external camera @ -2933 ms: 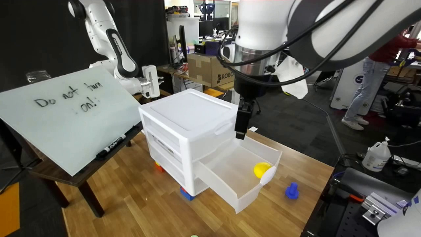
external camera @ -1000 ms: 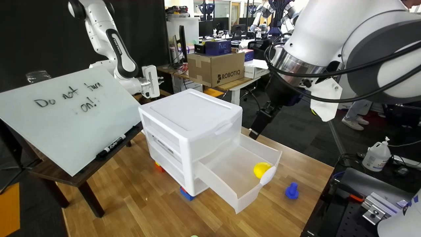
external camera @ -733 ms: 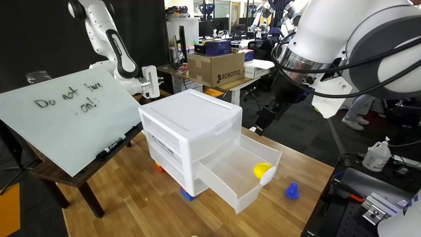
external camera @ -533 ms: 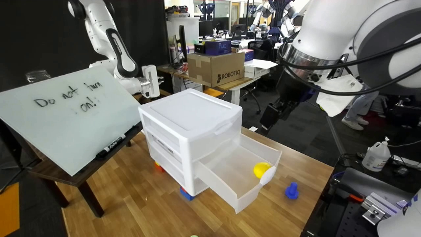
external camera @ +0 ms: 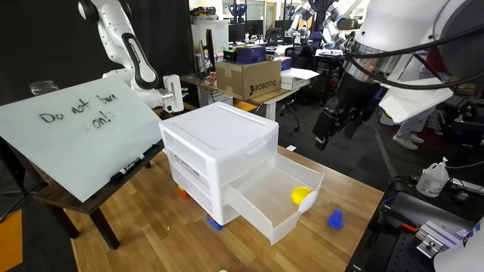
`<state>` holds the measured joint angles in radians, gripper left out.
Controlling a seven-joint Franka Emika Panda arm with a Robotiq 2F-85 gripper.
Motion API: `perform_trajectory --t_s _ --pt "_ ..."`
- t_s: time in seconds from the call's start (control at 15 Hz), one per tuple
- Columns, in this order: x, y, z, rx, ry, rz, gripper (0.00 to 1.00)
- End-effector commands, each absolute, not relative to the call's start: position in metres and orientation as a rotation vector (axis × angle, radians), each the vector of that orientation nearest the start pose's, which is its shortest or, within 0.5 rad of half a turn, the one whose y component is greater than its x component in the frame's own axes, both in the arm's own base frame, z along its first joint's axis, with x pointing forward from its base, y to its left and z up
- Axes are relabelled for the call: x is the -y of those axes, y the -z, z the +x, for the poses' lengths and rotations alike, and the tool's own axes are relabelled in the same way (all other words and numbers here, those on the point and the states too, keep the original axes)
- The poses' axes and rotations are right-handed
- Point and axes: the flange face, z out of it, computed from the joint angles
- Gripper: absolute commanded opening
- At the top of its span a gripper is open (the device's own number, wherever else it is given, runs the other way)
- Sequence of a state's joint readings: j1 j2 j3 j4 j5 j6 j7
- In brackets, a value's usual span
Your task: Put the yellow object in the open drawer and then close it
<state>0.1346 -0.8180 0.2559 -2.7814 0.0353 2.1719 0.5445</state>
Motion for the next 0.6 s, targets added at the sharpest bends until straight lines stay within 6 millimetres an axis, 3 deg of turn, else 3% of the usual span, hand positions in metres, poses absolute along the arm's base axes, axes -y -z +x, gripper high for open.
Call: perform_trajectory --t_s 0.0,0.13,0.27,0.33,0.53 --pt "-0.11 -0.453 0.289 -0.553 0.321 -3.128 1.0" --pt "-0.106 -0.459 0.286 -0.629 0.332 -3.098 1.0" --pt "-0.108 -0.471 0.29 -0.579 0.461 -3.073 1.0" --pt "-0.108 -0.465 0.289 -0.582 0.401 -3.097 1.0" --pt "-0.109 -0.471 0.288 -0.578 0.44 -3.082 1.0"
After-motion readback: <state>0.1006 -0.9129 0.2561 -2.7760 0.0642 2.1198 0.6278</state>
